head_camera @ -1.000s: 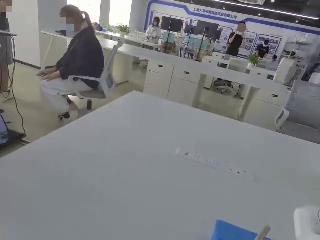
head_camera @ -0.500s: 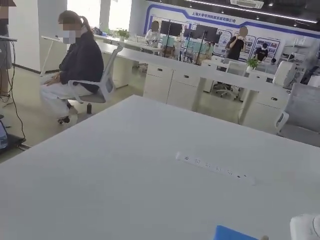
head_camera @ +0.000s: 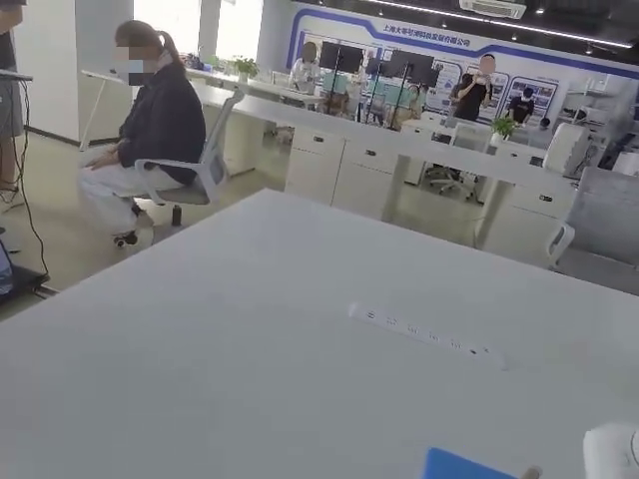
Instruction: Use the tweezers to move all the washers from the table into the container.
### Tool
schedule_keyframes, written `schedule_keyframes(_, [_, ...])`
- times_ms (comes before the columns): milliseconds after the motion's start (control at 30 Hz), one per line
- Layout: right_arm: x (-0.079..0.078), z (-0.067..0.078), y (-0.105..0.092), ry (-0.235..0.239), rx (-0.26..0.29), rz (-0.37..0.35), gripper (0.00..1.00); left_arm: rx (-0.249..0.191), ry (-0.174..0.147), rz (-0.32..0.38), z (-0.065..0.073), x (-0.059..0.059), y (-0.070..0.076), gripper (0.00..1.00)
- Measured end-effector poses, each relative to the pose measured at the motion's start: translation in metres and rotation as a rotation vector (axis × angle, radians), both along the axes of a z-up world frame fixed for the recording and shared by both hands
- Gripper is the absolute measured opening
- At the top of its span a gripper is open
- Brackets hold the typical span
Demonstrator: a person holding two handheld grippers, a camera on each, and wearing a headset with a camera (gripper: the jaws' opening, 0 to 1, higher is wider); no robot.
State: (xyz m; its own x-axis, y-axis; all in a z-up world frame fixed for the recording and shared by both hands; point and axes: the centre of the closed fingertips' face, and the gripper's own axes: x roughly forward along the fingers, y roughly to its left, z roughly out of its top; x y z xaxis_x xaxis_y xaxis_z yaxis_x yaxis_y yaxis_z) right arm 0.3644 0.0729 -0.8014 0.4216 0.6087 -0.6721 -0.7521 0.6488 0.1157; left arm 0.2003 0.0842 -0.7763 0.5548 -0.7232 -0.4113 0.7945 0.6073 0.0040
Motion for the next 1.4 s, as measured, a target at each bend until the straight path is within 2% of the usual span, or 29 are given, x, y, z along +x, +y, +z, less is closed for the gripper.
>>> schedule_keyframes(267, [-0.013, 0.022, 0.002, -0.033, 0.061, -0.008, 0.05, 0.004, 0.005, -0.004, -0.001, -0.001, 0.0, 0.91])
schedule_keyframes(433, [-0.025, 0.033, 0.004, -0.046, 0.079, 0.001, 0.04, 0.009, 0.007, -0.006, -0.002, -0.001, 0.0, 0.9])
schedule_keyframes(533, [-0.031, 0.036, 0.002, -0.043, 0.078, 0.01, 0.04, 0.01, 0.008, -0.006, -0.003, -0.001, 0.0, 0.9])
schedule_keyframes(733, [-0.052, 0.043, 0.0, -0.023, 0.086, 0.035, 0.04, 0.008, 0.01, -0.007, -0.003, -0.001, 0.0, 0.9])
schedule_keyframes(800, [-0.06, 0.039, -0.002, -0.007, 0.073, 0.049, 0.04, 0.009, 0.012, -0.008, -0.003, -0.002, 0.0, 0.9])
schedule_keyframes(933, [-0.074, 0.023, -0.006, 0.033, 0.041, 0.071, 0.04, 0.008, 0.013, -0.012, -0.003, -0.002, -0.001, 0.9])
schedule_keyframes(1133, [-0.083, -0.004, -0.013, 0.104, 0.037, 0.05, 0.04, 0.009, 0.017, -0.013, -0.004, -0.003, -0.001, 0.9])
schedule_keyframes(1400, [-0.091, -0.02, -0.019, 0.139, 0.006, 0.046, 0.05, 0.011, 0.023, -0.015, -0.005, -0.003, -0.001, 0.9])
